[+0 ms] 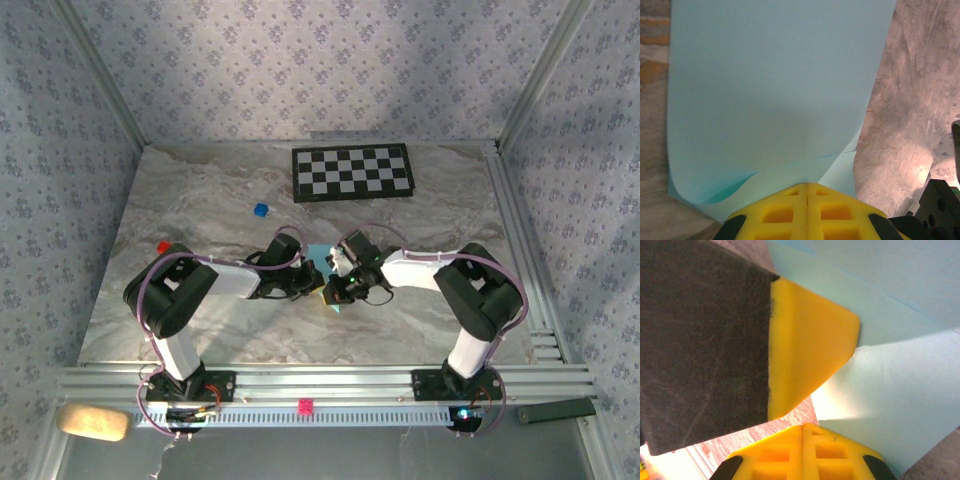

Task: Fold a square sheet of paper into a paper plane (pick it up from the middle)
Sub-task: Third fold the triangle at the center of the table.

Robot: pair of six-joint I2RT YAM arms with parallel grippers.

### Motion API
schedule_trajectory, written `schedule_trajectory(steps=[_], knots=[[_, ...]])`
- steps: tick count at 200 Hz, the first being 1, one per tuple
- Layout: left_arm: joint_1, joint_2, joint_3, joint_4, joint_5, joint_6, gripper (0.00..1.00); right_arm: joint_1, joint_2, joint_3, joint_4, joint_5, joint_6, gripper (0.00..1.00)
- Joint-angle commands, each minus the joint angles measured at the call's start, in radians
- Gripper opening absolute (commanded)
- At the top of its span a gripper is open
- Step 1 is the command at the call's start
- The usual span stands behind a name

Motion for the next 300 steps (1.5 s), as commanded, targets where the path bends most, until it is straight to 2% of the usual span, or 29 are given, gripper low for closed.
schedule_trajectory(steps=[1,72,154,183,206,223,300], knots=[[-0.008,0.012,-0.006,-0.096,-0.048,0.022,0.0,-0.005,0.003,-0.02,-0.032,0.007,-0.014,0.04],[-0.009,0.012,-0.006,-0.112,-0.063,0.026,0.0,-0.008,-0.046,-0.115,0.035,-0.031,0.044,0.05],[-0.007,0.016,-0.009,-0.109,-0.069,0.021,0.0,-0.042,-0.14,-0.241,0.023,-0.061,0.048,0.06],[-0.008,0.009,-0.015,-0.103,-0.067,0.015,0.0,-0.075,-0.227,-0.228,0.045,-0.161,0.09,0.06],[-0.007,0.002,-0.014,-0.106,-0.069,0.015,0.0,-0.074,-0.284,-0.163,-0.007,-0.149,0.079,0.06],[-0.007,0.003,-0.012,-0.102,-0.069,0.013,0.0,-0.075,-0.247,-0.104,-0.052,-0.129,0.06,0.06],[-0.011,0.007,-0.011,-0.098,-0.068,0.015,0.0,-0.035,-0.02,0.015,-0.011,-0.056,0.116,0.07]])
